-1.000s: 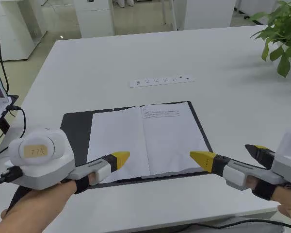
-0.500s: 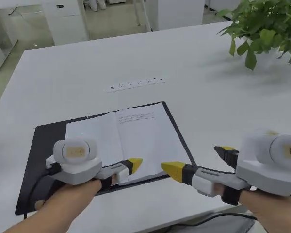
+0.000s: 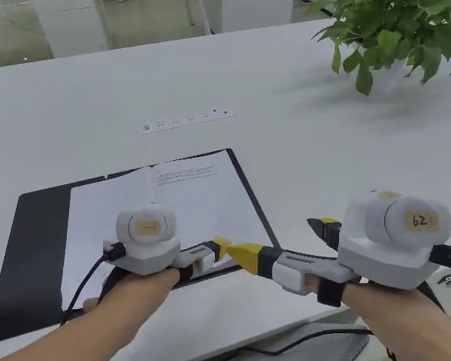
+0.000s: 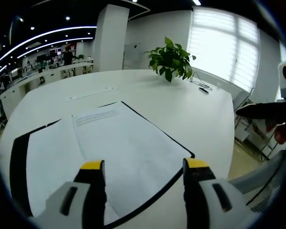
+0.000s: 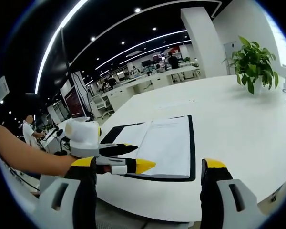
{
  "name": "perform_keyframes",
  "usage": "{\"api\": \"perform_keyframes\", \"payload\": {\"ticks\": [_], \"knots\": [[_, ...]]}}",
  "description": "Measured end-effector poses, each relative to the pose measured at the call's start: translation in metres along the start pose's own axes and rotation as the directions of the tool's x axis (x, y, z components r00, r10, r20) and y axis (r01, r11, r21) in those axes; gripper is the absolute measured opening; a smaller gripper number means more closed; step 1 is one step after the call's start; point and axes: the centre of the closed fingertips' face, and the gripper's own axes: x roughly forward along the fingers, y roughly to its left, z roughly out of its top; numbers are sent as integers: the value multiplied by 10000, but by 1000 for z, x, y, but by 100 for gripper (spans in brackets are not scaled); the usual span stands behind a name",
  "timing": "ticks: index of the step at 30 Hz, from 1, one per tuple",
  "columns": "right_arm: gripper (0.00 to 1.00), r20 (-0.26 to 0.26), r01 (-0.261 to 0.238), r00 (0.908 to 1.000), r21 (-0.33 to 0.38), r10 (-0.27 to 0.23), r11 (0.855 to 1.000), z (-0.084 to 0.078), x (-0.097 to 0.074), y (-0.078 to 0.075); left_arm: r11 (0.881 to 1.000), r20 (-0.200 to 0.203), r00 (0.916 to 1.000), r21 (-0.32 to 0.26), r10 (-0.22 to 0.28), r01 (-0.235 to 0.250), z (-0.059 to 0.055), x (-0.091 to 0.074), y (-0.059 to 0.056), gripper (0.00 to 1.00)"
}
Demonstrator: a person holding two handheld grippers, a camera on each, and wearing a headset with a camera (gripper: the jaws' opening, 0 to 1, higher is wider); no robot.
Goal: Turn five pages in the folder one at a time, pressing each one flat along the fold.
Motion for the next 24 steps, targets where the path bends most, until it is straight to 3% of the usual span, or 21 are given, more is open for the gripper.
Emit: {"api": "perform_keyframes", "payload": {"ticks": [5, 10, 21, 22, 24], "knots": [[90, -100, 17, 9999, 13, -17, 10000, -1, 5, -2, 9999, -133, 9999, 117, -53, 54, -7, 22, -9, 65], [90, -184, 52, 9998, 97, -50, 9999, -3, 8, -5, 9999, 44, 10000, 105, -45, 45, -5, 38, -15, 65], [89, -452, 234, 9987, 411, -216, 9989, -13, 11, -13, 9994, -70, 9999, 309, 124, -122, -14, 57, -20, 64], [89, -463, 247, 9987, 457, -226, 9986, -13, 11, -14, 9989, -146, 9997, 413, 209, -203, -17, 59, -19, 63], [89, -491, 260, 9985, 515, -235, 9983, -15, 12, -15, 9924, -91, 9989, 1149, 460, -446, -20, 60, -15, 62]]}}
